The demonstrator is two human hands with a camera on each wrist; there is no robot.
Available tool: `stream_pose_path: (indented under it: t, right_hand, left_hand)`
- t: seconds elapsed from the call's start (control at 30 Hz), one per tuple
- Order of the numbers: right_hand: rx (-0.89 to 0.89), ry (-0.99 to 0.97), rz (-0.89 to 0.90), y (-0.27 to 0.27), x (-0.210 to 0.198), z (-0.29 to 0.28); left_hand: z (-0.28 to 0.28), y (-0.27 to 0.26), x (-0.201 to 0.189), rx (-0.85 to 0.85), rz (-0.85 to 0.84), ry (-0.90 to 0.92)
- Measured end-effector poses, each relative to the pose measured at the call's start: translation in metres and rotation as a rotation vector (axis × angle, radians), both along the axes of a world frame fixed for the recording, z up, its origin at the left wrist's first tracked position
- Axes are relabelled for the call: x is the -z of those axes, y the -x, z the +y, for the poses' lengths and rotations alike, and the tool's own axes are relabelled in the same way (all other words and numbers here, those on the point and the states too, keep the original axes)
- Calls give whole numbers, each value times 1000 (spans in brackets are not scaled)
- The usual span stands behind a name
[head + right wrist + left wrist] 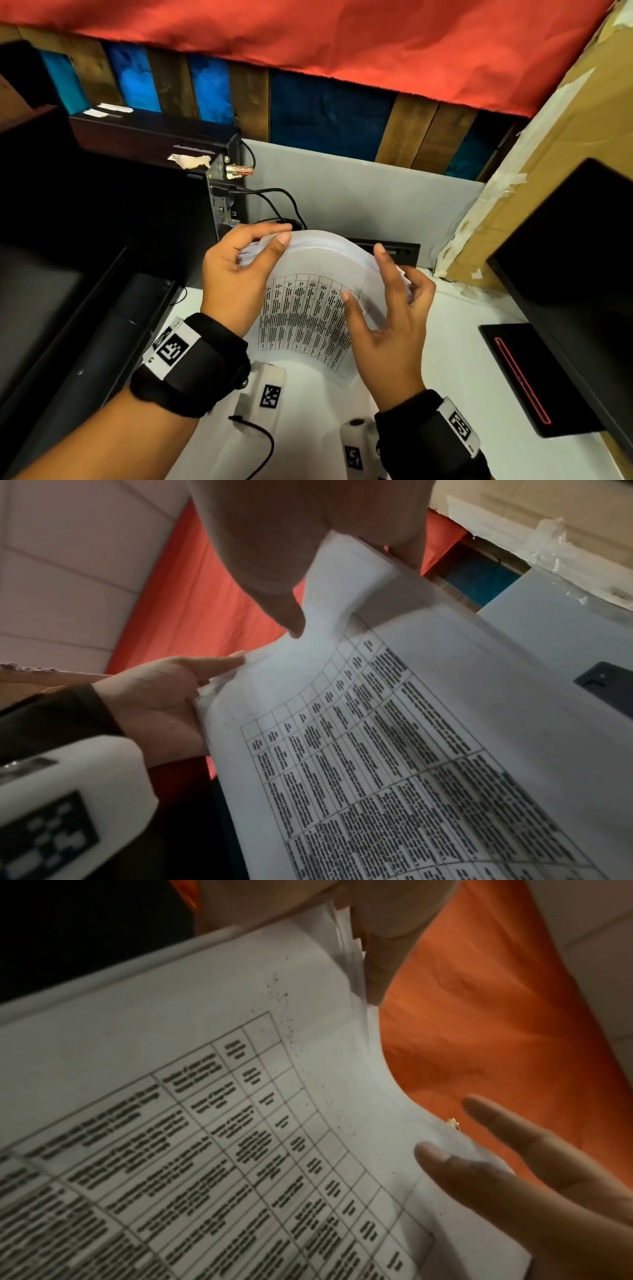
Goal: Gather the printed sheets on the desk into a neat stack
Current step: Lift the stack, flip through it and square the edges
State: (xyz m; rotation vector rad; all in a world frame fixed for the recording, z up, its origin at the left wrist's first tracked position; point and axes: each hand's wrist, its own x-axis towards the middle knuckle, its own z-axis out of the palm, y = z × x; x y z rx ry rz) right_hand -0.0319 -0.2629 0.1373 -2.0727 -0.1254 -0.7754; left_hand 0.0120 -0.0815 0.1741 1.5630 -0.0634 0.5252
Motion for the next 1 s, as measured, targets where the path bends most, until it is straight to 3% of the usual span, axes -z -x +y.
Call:
stream_pose_path:
  t: [0.47,0.6,0.73,0.87,1.0]
  right_hand:
    - [20,-31,-23,-4,9,8]
    - [18,-91,-6,-5,11,2]
    - [-23,-204,-7,-5,11,2]
    - [-135,-542,74,-6,16,-3]
    - [-242,-592,185,-7,22,-7]
  left_hand:
    - [9,-13,14,-149,-2,40]
    - [13,-20,19,-196,20,141]
    - [15,-13,25,-74,30,168]
    - [24,-8,45,163,111,272]
    - [25,-6,55,274,215,295]
